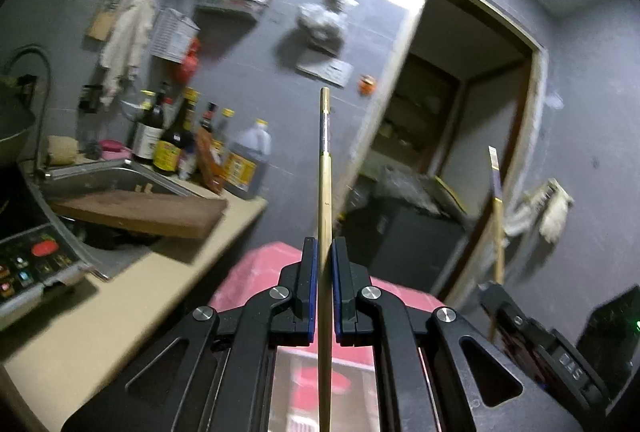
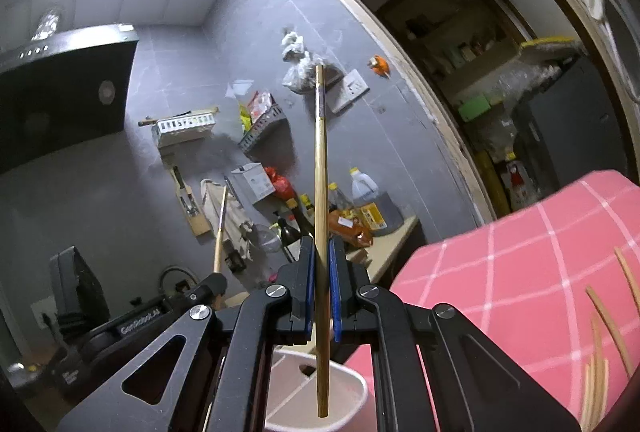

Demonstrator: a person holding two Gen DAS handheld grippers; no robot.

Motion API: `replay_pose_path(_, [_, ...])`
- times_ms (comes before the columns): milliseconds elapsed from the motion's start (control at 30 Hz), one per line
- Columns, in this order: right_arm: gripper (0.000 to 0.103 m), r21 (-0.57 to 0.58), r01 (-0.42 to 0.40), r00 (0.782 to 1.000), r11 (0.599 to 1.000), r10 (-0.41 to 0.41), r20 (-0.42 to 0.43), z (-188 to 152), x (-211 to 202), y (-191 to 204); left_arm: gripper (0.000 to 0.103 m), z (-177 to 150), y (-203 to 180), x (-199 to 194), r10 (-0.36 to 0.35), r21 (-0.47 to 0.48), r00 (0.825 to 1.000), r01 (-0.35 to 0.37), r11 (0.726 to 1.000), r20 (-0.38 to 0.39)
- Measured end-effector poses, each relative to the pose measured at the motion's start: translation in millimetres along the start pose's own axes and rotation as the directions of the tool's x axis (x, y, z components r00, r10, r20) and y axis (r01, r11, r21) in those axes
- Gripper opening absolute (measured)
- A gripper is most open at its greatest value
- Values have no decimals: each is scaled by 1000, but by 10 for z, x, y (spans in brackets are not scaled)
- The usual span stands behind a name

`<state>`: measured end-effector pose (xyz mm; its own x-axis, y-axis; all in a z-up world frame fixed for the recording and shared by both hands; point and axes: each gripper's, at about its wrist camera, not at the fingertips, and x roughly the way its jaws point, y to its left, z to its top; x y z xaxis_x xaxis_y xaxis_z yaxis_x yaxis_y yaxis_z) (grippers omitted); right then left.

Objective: Organize utensils
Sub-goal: 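Carry the chopstick over the white caddy and lower it in with the right gripper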

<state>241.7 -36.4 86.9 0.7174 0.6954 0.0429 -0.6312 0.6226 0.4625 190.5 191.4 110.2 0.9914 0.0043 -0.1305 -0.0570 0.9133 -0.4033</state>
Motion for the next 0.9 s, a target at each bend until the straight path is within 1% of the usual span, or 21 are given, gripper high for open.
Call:
replay_pose_path(100, [5,-32,9,1000,999,-9,8,-80,75,-5,5,25,209,84,31,-35,999,-30,999,26])
replay_pose_path(200, [5,-74,11,1000,997,-10,7,-191,95,26,5,-18,320,104,62,-47,997,-60,997,47])
replay_pose_path(367, [5,-139,5,1000,990,-8,-25,-334,128,62,5,-184,265,107,102,-5,993,-102,995,55])
replay_pose_path(533, [5,-169,7,997,986,-20,-76,-441,154,53,5,-337,193,123,115,26,992,-116,993,47])
replay_pose_path(900, [5,-225,31,989,974,-62,-134,-546,165,94,5,-527,95,87,130,107,991,-133,985,33])
